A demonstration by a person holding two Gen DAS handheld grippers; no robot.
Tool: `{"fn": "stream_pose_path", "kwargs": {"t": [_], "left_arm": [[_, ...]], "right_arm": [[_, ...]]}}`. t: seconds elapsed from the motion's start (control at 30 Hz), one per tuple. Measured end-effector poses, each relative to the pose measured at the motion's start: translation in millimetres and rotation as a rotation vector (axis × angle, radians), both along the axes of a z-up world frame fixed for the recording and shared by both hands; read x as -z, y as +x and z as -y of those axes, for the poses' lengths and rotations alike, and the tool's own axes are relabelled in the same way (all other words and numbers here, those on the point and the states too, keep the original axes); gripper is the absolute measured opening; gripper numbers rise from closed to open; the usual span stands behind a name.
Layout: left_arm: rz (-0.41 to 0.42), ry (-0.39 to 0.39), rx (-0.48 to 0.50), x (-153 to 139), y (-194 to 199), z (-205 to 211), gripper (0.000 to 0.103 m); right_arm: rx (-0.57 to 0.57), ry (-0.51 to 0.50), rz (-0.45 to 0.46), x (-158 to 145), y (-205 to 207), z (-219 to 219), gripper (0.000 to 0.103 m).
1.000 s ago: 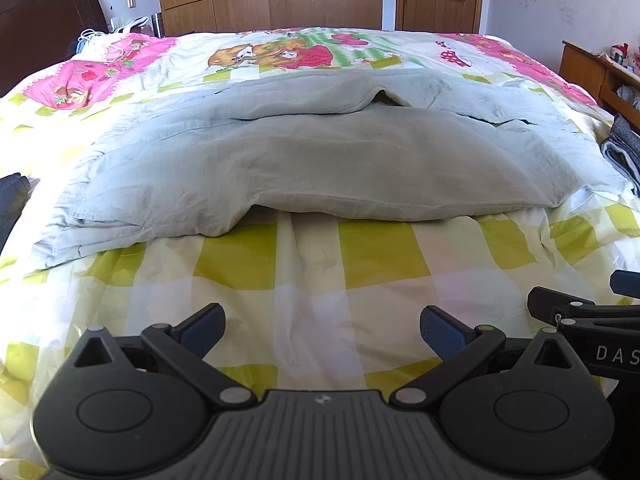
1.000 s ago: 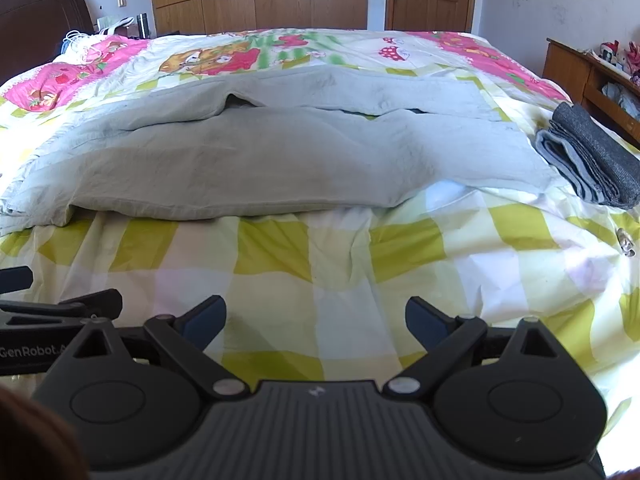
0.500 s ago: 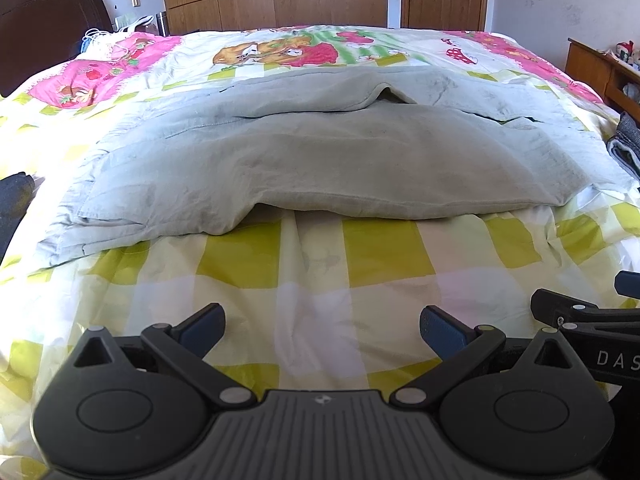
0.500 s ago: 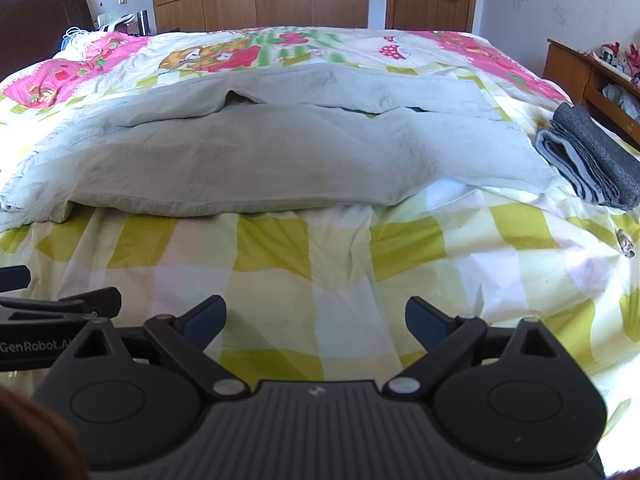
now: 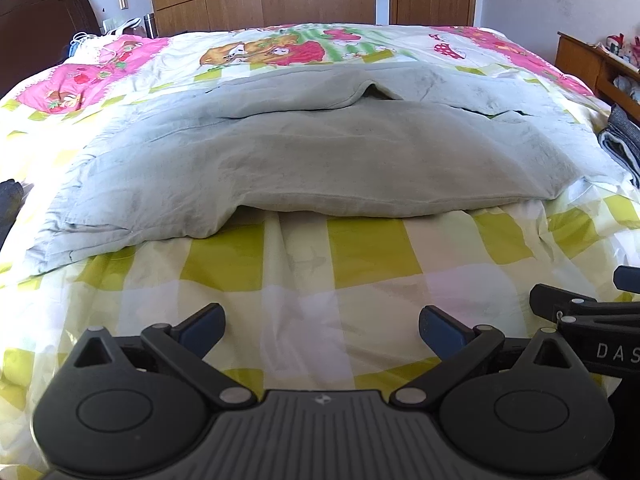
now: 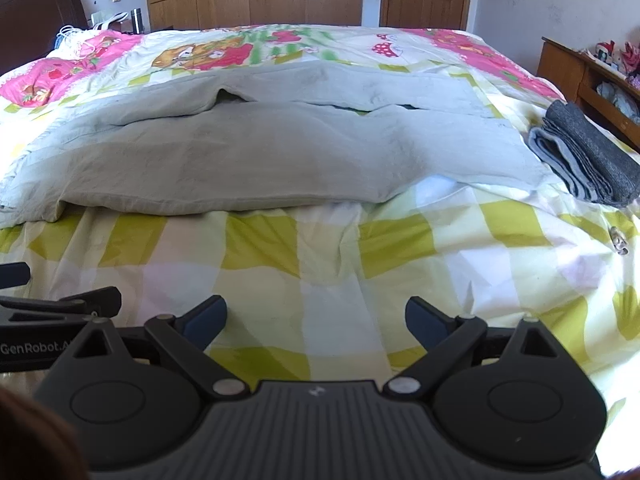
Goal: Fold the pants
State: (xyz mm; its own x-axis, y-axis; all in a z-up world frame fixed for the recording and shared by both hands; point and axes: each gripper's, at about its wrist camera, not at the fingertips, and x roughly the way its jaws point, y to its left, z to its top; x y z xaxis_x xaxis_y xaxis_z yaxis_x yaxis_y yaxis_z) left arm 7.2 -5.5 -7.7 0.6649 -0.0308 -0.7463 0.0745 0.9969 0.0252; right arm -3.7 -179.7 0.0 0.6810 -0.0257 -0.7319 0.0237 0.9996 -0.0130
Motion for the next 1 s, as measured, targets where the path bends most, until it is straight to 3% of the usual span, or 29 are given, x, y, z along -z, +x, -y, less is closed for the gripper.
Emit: {"fn": "stream_pose_path", "kwargs": {"t": [1.0], "left_arm": [[0.000, 0.018, -0.009, 4.0, -0.4, -0.6, 0.103]], "right_arm": [[-0.010, -0.007, -0.017, 5.7, 3.1, -5.7, 0.094]]}}
